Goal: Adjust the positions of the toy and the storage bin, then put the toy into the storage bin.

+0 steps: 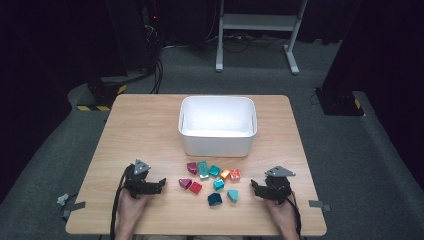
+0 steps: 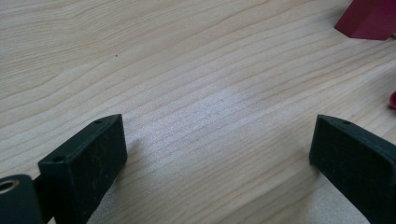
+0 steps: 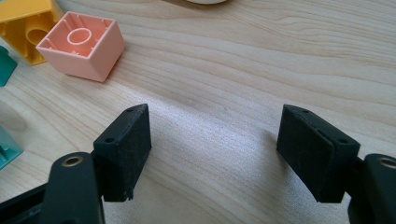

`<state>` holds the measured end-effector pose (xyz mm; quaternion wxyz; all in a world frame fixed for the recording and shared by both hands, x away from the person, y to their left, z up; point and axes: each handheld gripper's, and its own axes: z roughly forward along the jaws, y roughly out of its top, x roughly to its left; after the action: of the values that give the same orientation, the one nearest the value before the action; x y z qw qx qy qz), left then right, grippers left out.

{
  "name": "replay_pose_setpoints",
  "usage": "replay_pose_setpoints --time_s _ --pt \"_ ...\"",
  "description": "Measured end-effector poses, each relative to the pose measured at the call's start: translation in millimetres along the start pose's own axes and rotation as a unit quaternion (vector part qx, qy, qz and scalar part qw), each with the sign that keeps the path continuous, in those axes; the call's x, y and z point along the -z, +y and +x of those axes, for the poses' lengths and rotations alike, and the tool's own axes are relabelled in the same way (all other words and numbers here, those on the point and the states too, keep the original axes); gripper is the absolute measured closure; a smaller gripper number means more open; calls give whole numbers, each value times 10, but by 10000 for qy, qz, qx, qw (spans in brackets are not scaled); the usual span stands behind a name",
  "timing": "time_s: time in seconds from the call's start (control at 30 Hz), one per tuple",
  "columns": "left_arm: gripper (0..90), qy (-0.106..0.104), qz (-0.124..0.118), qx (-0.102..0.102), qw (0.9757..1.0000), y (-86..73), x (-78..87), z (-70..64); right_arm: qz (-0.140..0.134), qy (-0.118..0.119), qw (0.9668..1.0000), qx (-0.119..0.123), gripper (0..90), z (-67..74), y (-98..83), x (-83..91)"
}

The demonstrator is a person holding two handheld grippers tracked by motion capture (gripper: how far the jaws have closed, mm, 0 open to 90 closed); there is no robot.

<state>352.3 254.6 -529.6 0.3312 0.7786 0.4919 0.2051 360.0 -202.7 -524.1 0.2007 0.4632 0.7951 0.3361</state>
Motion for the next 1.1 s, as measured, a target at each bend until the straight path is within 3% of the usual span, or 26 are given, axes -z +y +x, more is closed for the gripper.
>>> replay_pose_setpoints --time_s 1.0,1.1 --pt "43 3 -5 -2 10000 -2 2 2 41 -7 10000 8 214 33 -6 7" --pt "43 2 -5 -2 10000 -1 2 2 15 28 10000 35 254 40 -18 20"
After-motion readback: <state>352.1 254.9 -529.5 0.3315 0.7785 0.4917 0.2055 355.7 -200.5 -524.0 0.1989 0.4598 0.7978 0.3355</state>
